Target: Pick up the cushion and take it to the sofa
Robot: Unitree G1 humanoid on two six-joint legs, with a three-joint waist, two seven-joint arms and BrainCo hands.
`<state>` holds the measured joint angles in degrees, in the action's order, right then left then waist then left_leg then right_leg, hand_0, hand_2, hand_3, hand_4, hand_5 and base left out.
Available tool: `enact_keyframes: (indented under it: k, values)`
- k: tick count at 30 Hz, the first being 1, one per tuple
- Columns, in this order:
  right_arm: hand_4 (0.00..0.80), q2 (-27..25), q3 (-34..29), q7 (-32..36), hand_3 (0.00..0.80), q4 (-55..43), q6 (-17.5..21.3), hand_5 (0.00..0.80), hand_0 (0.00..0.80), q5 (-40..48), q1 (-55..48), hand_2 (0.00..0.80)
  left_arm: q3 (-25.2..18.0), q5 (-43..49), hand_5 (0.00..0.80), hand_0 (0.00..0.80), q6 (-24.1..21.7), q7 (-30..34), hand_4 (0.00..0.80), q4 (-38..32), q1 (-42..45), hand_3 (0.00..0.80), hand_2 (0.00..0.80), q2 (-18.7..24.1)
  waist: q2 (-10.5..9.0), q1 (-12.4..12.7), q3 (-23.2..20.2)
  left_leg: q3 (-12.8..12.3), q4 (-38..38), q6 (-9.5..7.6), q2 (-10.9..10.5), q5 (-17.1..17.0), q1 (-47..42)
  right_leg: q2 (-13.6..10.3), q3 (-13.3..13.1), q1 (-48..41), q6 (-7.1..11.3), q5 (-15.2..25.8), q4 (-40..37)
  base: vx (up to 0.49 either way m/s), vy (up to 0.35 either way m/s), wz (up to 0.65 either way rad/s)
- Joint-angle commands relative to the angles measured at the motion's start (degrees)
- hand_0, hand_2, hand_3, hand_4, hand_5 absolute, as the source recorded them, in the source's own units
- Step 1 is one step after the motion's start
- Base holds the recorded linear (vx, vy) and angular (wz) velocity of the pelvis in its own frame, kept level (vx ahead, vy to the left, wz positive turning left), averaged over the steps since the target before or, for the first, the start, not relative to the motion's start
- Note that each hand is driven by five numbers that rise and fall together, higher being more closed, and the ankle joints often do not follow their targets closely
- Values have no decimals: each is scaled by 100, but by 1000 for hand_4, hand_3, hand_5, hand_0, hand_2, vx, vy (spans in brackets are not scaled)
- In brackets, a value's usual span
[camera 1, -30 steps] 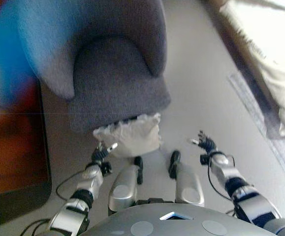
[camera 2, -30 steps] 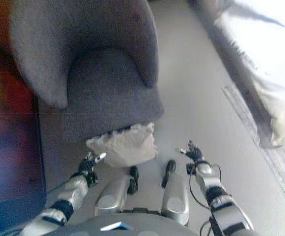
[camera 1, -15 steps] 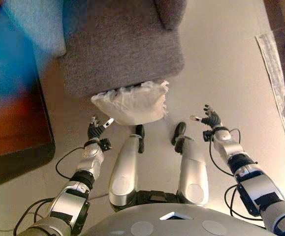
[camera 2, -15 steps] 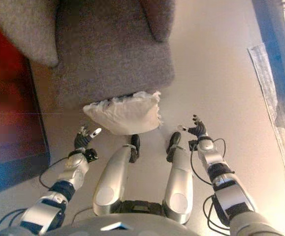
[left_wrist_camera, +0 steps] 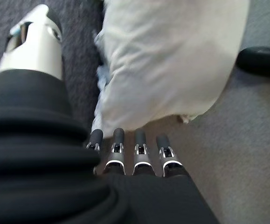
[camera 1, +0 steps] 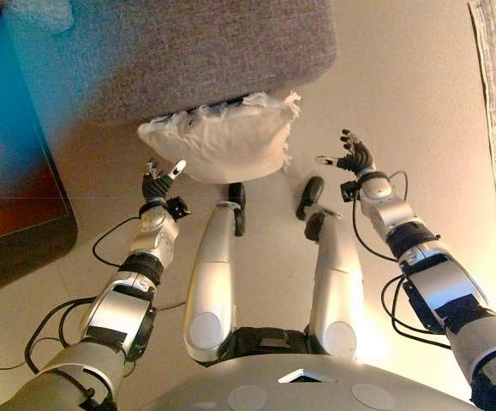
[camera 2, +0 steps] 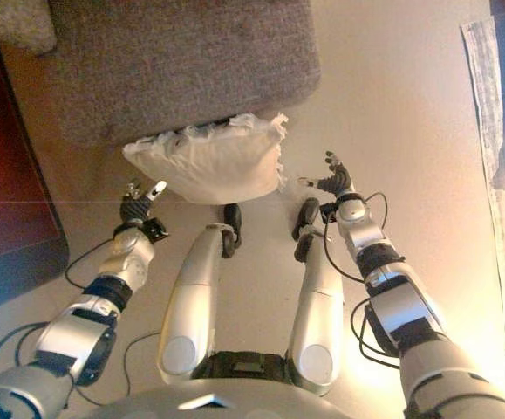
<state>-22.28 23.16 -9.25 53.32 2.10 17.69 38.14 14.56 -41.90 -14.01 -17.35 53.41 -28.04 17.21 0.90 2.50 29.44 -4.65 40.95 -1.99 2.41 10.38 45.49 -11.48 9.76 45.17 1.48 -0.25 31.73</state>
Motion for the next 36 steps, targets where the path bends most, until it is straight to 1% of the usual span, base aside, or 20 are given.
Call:
enact_keyframes:
  k: [1, 5, 7, 8, 10, 11, 13, 15, 16, 19, 21, 22, 23, 24, 26, 28, 29, 31, 35, 36]
  values:
    - [0, 49, -17, -70, 0, -369, 195, 0, 0, 180, -288, 0, 20, 73, 0, 0, -268, -44, 0, -218, 176, 0, 0, -27, 55, 60, -178, 325, -1078, 236, -63, -801, -438, -61, -445, -459, 505, 190, -196, 78, -216, 6]
    - [0, 150, -1, -277, 0, -650, 69, 0, 0, 109, -619, 0, -60, -117, 0, 0, -177, -41, 0, -253, 178, 0, 0, 23, -66, -59, -190, 247, -826, 470, 192, -777, -617, -157, -331, -889, 403, 7, -327, 70, -240, 13]
    - [0, 139, 47, -389, 0, -610, 37, 0, 0, 64, -711, 0, -83, -224, 0, 0, -211, 30, 0, -276, 277, 0, 0, -109, -95, -78, -156, 467, 118, 565, 204, -787, -585, -222, -347, -1048, 276, -113, -236, 72, -157, 41]
    - [0, 147, 49, -434, 0, -611, -10, 0, 0, 52, -742, 0, -119, -272, 0, 0, -214, 80, 0, -277, 352, 0, 0, -183, -93, -94, -160, 535, 301, 595, 318, -847, -617, -261, -356, -1093, 227, -183, -127, 109, -38, 42]
    - [0, 158, -30, -456, 0, -733, -176, 0, 0, 28, -880, 0, -218, -182, 0, 0, -161, 174, 0, -224, 514, 0, 0, -294, -99, -141, -231, 649, -130, 663, 642, -1061, -946, -322, -440, -1157, 188, -337, 106, 187, 113, 34]
    - [0, 164, -72, -404, 0, -721, -125, 0, 0, 10, -1007, 0, -225, -262, 0, 0, -222, 258, 0, -129, 611, 0, 0, -361, -76, -171, -292, 651, -877, 734, 931, -1282, -1308, -363, -508, -1204, 195, -518, 321, 225, 264, 29]
    - [0, 159, -134, -346, 0, -658, -43, 0, 0, 20, -1089, 0, -221, -348, 0, 0, -325, 335, 0, -40, 648, 0, 0, -462, -36, -181, -343, 637, -1601, 814, 1149, -1717, -1549, -456, -545, -1220, 186, -527, 425, 136, 340, 19]
    - [0, 121, -212, -281, 0, -536, 23, 0, 0, 89, -1080, 0, -162, -371, 0, 0, -422, 317, 0, 42, 589, 0, 0, -615, 79, -156, -386, 614, -2504, 1013, 1381, -2092, -1760, -699, -580, -1399, 334, -627, 430, 170, 416, 13]
    - [0, 102, -255, -242, 0, -510, 17, 0, 0, 162, -1043, 0, -140, -357, 0, 0, -435, 302, 0, 43, 540, 0, 0, -648, 113, -151, -400, 583, -2735, 1037, 1410, -2119, -1829, -840, -580, -1471, 422, -613, 379, 166, 420, 11]
    - [0, 55, -293, -186, 0, -619, -125, 0, 0, 422, -942, 0, -82, -201, 0, 0, -377, 191, 0, -24, 406, 0, 0, -585, 151, -114, -422, 865, -2512, 936, 1012, -1777, -1842, -1073, -757, -1450, 622, -337, 208, 123, 421, -11]
    - [0, 56, -313, -133, 0, -584, -185, 0, 0, 515, -903, 0, 20, -46, 0, 0, -252, -55, 0, -154, 302, 0, 0, -445, 105, -54, -300, 767, -1743, 880, 794, -1377, -1645, -1286, -603, -1491, 623, -29, 201, 121, 245, -52]
    - [0, 86, -322, -119, 0, -549, -178, 0, 0, 495, -894, 0, 18, -50, 0, 0, -222, -89, 0, -199, 311, 0, 0, -404, 97, -12, -274, 713, -1623, 855, 783, -1281, -1613, -1341, -528, -1453, 640, 96, 244, 173, 169, -48]
    - [0, 144, -333, -40, 0, -535, -133, 0, 0, 406, -874, 0, -55, -67, 0, 0, -230, -150, 0, -318, 398, 0, 0, -298, 60, 64, -175, 538, -1380, 868, 824, -956, -1660, -1515, -278, -1292, 876, 455, 400, 90, 135, -42]
    - [0, 189, -350, 55, 0, -504, -57, 0, 0, 415, -789, 0, -179, 52, 0, 0, -200, -217, 0, -476, 504, 0, 0, -147, 28, 177, -90, 416, -1293, 883, 977, -837, -1636, -1660, -155, -1138, 1055, 652, 336, 41, 71, -64]
    - [0, 164, -421, 133, 0, -471, 20, 0, 0, 524, -689, 0, -237, 55, 0, 0, -228, -137, 0, -494, 507, 0, 0, 13, 6, 219, -87, 447, -1238, 883, 1048, -778, -1476, -1618, -140, -1231, 1053, 571, -179, -23, 29, -102]
    - [0, 92, -475, 114, 0, -356, 100, 0, 0, 641, -538, 0, -195, -5, 0, 0, -225, -77, 0, -405, 314, 0, 0, 103, 43, 202, -45, 494, -1235, 857, 959, -796, -1274, -1514, -210, -1217, 999, 581, -390, -66, 33, -17]
    - [0, 67, -496, 58, 0, -333, 98, 0, 0, 672, -439, 0, -175, -47, 0, 0, -199, -40, 0, -358, 161, 0, 0, 151, 57, 152, -13, 569, -1264, 823, 872, -971, -1074, -1443, -336, -1087, 918, 700, -455, -116, 8, 32]
    - [0, -39, -493, -29, 0, -321, 78, 0, 0, 697, -247, 0, -137, -107, 0, 0, -63, 122, 0, -194, -254, 0, 0, 278, 127, 47, 36, 741, -1227, 784, 731, -1036, -766, -1242, -657, -854, 841, 571, -339, -96, -9, 46]
    - [0, -309, -397, -163, 0, -410, -36, 0, 0, 746, 265, 0, 11, -195, 0, 0, 25, 349, 0, -151, -734, 0, 0, 355, 164, -4, 36, 711, -1044, 759, 646, -1140, -112, -1081, -595, -183, 737, 448, -46, -64, 12, 35]
    - [0, -363, -348, -187, 0, -487, -79, 0, 0, 734, 324, 0, 76, -167, 0, 0, -38, 366, 0, -227, -698, 0, 0, 307, 175, 28, 36, 730, -893, 760, 667, -950, -14, -1049, -592, -15, 775, 258, 184, -28, 2, -6]
